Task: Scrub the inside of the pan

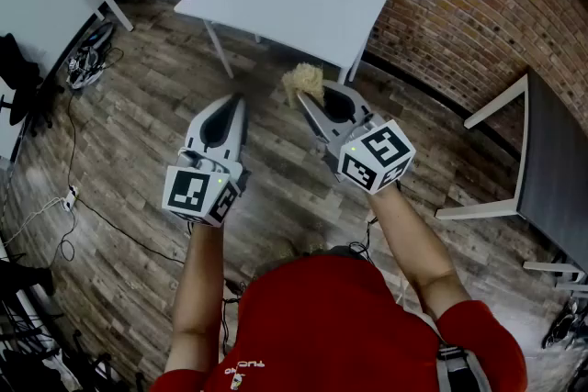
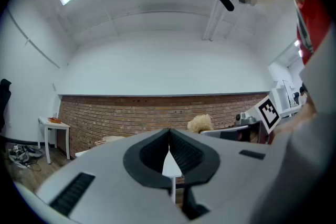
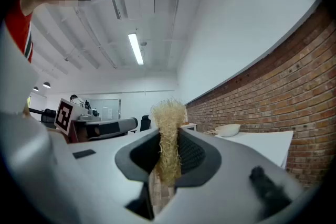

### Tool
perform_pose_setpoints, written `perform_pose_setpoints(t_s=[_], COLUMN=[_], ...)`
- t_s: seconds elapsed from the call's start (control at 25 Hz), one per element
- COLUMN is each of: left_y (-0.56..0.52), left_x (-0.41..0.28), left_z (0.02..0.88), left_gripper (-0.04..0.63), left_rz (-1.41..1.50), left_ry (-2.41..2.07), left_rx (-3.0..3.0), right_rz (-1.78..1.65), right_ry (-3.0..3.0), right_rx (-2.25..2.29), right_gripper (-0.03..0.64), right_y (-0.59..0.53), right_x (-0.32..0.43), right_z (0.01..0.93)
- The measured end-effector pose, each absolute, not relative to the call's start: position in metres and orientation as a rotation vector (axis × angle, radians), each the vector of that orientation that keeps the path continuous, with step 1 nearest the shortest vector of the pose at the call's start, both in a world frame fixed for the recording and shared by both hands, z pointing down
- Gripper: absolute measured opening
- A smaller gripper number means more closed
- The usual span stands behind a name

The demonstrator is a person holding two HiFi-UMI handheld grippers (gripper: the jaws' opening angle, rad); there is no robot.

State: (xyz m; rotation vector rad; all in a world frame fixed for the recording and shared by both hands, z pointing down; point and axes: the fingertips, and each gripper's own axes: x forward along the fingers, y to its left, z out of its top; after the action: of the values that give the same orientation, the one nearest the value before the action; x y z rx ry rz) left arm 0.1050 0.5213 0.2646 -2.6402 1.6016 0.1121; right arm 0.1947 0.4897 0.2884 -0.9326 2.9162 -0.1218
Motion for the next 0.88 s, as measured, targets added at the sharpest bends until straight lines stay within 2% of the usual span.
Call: perform_pose_setpoints(t_s=[0.88], left_y=[0.479], left_x=[0.134], left_z=[0.260], left_gripper=[0.014], left_rz=[0.079], left_ry=[1.693], left_rx=[-2.547], right_rz=[-0.139], right_ry=[2.922], right_rx=[-0.793], right_gripper=[0.086], right_y=[0.439], right_x=[0.221], right_z=[0.275])
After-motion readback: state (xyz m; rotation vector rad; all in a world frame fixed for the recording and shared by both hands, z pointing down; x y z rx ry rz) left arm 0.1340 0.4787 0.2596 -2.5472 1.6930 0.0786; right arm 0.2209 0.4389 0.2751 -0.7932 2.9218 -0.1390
